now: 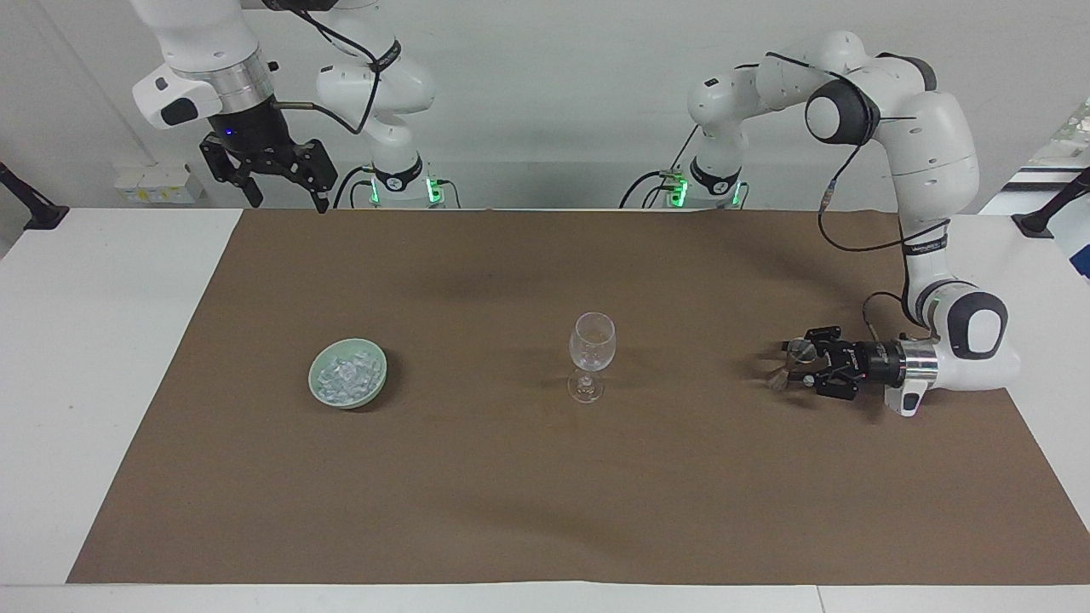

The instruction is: Pour wine and add ice with both arms

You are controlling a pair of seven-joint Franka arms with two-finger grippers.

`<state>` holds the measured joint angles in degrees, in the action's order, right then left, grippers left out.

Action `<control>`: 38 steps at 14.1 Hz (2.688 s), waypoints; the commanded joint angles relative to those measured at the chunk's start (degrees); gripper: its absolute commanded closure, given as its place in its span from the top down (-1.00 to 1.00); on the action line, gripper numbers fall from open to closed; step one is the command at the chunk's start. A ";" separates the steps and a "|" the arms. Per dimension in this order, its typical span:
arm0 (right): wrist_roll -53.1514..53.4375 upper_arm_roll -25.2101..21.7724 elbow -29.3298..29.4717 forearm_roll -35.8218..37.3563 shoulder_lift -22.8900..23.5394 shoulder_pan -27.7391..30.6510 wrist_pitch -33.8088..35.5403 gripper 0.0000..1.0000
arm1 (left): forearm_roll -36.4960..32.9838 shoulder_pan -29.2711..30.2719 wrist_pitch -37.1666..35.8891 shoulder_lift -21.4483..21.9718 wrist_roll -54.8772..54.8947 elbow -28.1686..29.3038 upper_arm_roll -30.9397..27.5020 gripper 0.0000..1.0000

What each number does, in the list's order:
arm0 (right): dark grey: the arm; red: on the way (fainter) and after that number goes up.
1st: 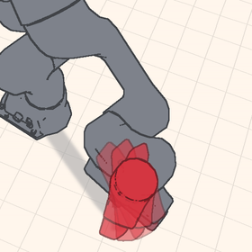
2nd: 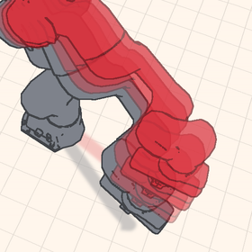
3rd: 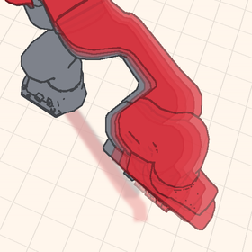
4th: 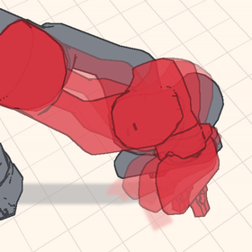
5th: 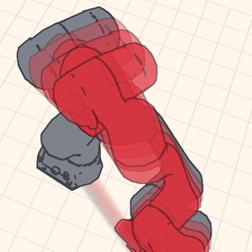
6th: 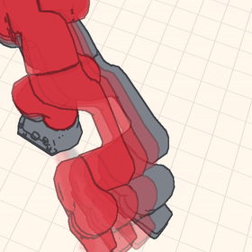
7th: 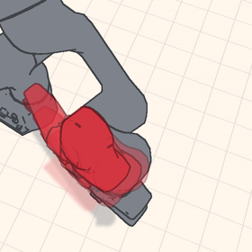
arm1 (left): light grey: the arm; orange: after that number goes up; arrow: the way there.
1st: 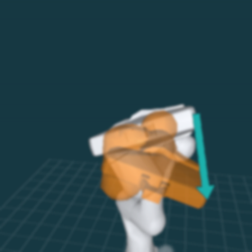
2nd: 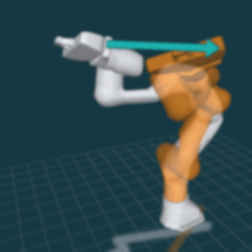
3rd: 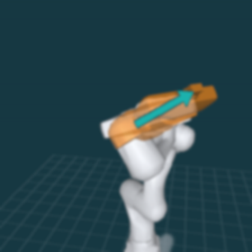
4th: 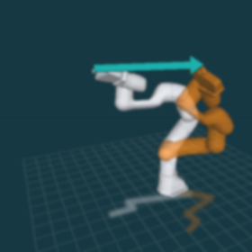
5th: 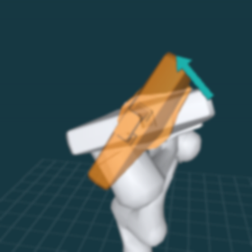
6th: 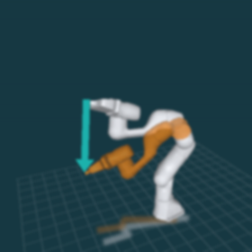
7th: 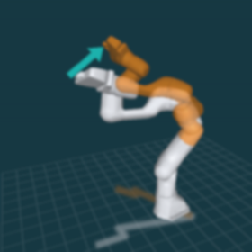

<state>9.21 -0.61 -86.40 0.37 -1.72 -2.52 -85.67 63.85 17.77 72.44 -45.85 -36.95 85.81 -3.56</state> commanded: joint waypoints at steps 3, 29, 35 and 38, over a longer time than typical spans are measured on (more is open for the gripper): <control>-1.39 0.09 -0.09 -0.11 -0.21 0.59 0.15 1.00 | -1.01 -0.81 0.95 0.94 0.48 0.24 -0.84 0.07; -1.39 0.09 -0.09 -0.11 -0.13 0.59 0.15 1.00 | -0.75 -0.89 0.60 3.74 -3.38 0.24 -0.84 -1.00; -1.39 0.09 -0.09 -0.11 -0.21 0.59 0.15 1.00 | -0.92 -2.65 0.60 8.31 -9.53 -0.55 -0.92 -1.00; -1.39 0.09 -0.09 -0.11 -0.21 0.59 0.15 1.00 | -0.49 -3.00 0.34 9.81 -11.64 -0.38 -0.84 -1.00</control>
<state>9.21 -0.61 -86.40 0.37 -1.72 -2.52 -85.67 63.56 15.36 72.95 -37.58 -46.54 84.92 -3.78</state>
